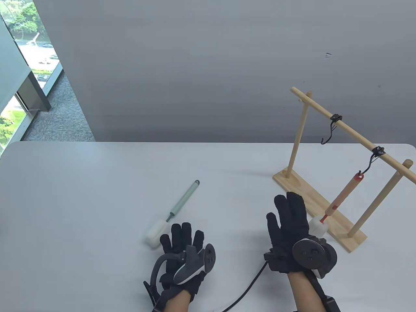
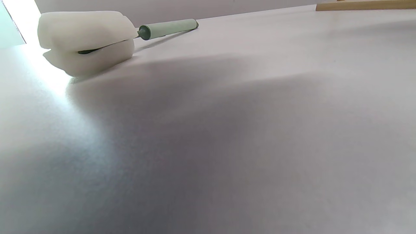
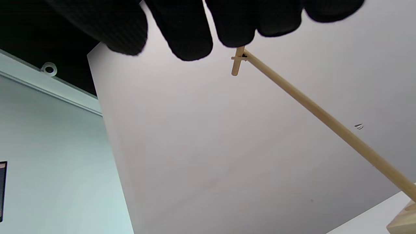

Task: Hook cup brush handle onto s-hook

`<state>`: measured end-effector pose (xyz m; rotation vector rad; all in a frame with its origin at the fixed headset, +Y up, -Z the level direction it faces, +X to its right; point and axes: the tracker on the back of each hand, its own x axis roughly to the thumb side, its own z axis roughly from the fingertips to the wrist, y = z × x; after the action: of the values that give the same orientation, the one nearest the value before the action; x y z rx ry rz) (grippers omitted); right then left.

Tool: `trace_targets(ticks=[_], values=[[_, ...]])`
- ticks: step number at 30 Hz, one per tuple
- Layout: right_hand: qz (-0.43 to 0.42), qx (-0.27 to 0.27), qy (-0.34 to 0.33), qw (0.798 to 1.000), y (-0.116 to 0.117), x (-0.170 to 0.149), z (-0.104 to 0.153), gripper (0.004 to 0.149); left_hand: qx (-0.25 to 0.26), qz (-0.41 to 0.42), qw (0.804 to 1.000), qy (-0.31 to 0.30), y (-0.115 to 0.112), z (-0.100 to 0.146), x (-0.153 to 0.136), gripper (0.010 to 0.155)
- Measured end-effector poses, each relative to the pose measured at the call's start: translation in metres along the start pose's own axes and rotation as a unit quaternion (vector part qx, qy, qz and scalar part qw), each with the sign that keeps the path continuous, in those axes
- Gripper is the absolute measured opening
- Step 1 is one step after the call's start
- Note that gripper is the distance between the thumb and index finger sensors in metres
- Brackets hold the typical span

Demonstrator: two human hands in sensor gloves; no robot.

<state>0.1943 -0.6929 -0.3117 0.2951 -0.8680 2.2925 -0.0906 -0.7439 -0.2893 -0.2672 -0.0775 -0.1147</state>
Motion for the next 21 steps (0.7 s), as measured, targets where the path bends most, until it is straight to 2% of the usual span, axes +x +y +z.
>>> trace_targets(ticks=[5, 10, 18, 21], values=[[0.032, 0.065, -0.042, 0.996, 0.011, 0.006, 0.000, 0.055, 0.023, 0.103, 0.993, 0.047, -0.001, -0.003, -0.042, 0.082], [0.041, 0.084, -0.051, 0.994, 0.015, 0.009, 0.001, 0.054, 0.027, 0.163, 0.982, 0.093, -0.007, -0.005, -0.071, 0.083], [0.052, 0.101, -0.056, 0.992, 0.018, 0.012, 0.001, 0.054, 0.059, 0.141, 0.982, 0.113, -0.003, -0.021, -0.080, 0.080], [0.059, 0.109, -0.062, 0.990, 0.019, 0.014, 0.002, 0.054, 0.049, 0.120, 0.985, 0.116, 0.005, -0.034, -0.083, 0.078]])
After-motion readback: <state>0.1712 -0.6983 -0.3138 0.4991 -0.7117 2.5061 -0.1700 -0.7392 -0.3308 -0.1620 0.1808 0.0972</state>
